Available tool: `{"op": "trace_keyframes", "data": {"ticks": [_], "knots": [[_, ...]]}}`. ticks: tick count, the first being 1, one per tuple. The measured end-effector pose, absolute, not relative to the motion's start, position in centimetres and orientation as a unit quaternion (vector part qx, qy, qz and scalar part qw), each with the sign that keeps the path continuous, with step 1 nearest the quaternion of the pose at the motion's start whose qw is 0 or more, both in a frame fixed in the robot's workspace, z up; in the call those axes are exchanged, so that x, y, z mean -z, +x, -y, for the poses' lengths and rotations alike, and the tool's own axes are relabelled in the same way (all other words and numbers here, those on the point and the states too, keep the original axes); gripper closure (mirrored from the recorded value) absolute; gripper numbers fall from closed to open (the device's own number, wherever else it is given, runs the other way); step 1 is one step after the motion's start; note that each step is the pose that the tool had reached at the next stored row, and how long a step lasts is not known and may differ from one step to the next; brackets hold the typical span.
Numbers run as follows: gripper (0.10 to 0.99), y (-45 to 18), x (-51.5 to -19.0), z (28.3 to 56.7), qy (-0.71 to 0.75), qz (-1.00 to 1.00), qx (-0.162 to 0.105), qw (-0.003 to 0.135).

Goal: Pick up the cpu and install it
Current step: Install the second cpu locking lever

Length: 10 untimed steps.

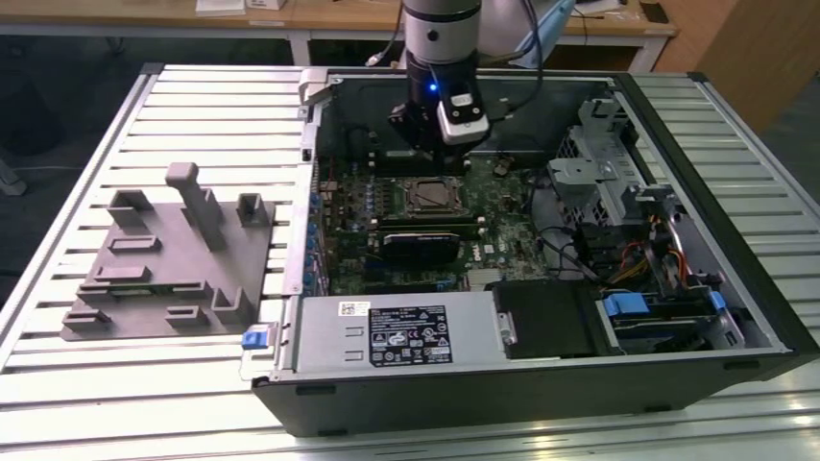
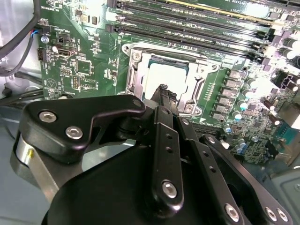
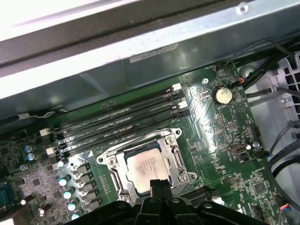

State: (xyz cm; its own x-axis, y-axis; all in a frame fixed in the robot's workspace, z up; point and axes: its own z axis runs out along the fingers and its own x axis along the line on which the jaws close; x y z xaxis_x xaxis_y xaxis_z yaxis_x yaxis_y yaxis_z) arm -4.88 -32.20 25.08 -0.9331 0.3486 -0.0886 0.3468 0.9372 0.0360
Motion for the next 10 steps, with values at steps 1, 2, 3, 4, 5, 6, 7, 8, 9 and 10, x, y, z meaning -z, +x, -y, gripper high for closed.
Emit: {"op": "trace_keyframes", "data": {"ticks": [1, 2, 3, 4, 5, 6, 7, 8, 9, 10], "knots": [[0.98, -4.88, -25.2, 32.21, 0.177, -0.983, -0.01, 0.047], [0.98, -4.88, -25.27, 32.2, 0.177, -0.983, -0.01, 0.047], [0.98, -4.88, -25.27, 32.2, 0.177, -0.983, -0.01, 0.047], [0.98, -4.88, -25.27, 32.2, 0.177, -0.983, -0.01, 0.047], [0.98, -4.88, -25.27, 32.2, 0.177, -0.983, -0.01, 0.047], [0.98, -4.88, -25.28, 32.2, 0.177, -0.983, -0.01, 0.047], [0.98, -4.88, -25.28, 32.21, 0.177, -0.983, -0.01, 0.047], [0.98, -4.88, -25.29, 32.22, 0.177, -0.983, -0.009, 0.047], [0.98, -4.88, -25.3, 32.27, 0.177, -0.983, -0.009, 0.047], [0.98, -4.88, -25.29, 32.35, 0.177, -0.983, -0.008, 0.047]]}}
